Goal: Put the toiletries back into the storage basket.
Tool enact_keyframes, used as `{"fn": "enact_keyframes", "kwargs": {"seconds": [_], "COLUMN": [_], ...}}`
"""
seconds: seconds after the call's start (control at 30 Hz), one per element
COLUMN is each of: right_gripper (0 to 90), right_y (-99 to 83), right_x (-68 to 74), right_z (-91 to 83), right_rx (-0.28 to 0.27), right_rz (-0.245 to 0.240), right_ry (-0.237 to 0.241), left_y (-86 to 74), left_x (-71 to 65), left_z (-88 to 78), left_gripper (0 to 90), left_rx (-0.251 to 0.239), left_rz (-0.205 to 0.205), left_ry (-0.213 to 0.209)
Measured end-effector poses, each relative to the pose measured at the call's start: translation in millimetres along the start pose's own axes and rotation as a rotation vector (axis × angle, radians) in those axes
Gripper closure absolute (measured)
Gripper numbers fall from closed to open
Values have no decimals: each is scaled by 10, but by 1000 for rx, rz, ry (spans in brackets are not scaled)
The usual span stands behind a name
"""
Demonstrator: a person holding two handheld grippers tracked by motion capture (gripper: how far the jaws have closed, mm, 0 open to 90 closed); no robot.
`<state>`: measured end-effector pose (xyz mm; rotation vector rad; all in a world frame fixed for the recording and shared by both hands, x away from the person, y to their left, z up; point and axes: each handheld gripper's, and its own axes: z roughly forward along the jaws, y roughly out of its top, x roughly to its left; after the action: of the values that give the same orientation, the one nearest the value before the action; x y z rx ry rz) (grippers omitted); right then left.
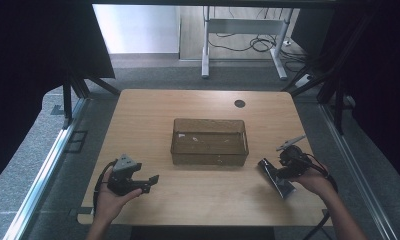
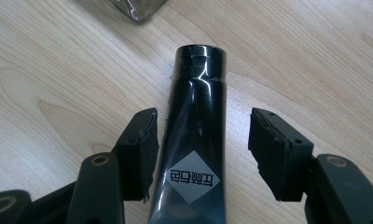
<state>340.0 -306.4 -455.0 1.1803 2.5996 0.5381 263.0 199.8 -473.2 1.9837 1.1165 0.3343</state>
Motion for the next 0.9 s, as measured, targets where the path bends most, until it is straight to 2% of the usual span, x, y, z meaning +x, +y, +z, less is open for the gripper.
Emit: {"fn": "enact_keyframes", "kwargs": {"seconds": [0.03, 0.2, 0.33, 0.43, 0.6, 0.7, 0.73, 0.9], "right_gripper": [427, 399, 389, 374, 365, 363, 363, 363], "right_y": [0, 61, 90, 126, 141, 135, 130, 106], "right_x": [0, -1, 13, 42, 56, 71, 82, 80], "right_z": [0, 76, 132, 233, 340, 382, 420, 483], "right_rx": [0, 70, 90, 126, 156, 172, 188, 206], "right_rz": [0, -6, -18, -32, -23, -34, -42, -34], "right_ry": [0, -8, -10, -14, -23, -25, -39, -33], "left_y": [-3, -8, -7, -17, -14, -13, -14, -17], "left_x": [3, 7, 9, 21, 16, 16, 19, 32], "left_z": [3, 7, 11, 22, 9, 5, 5, 4], "left_gripper": [195, 195, 195, 195, 195, 195, 195, 195], "left_rx": [2, 4, 4, 10, 5, 4, 3, 4], "left_rz": [0, -1, -1, -6, -6, -7, -9, -9], "left_ry": [0, -2, -2, 1, 0, -1, 0, 1]}}
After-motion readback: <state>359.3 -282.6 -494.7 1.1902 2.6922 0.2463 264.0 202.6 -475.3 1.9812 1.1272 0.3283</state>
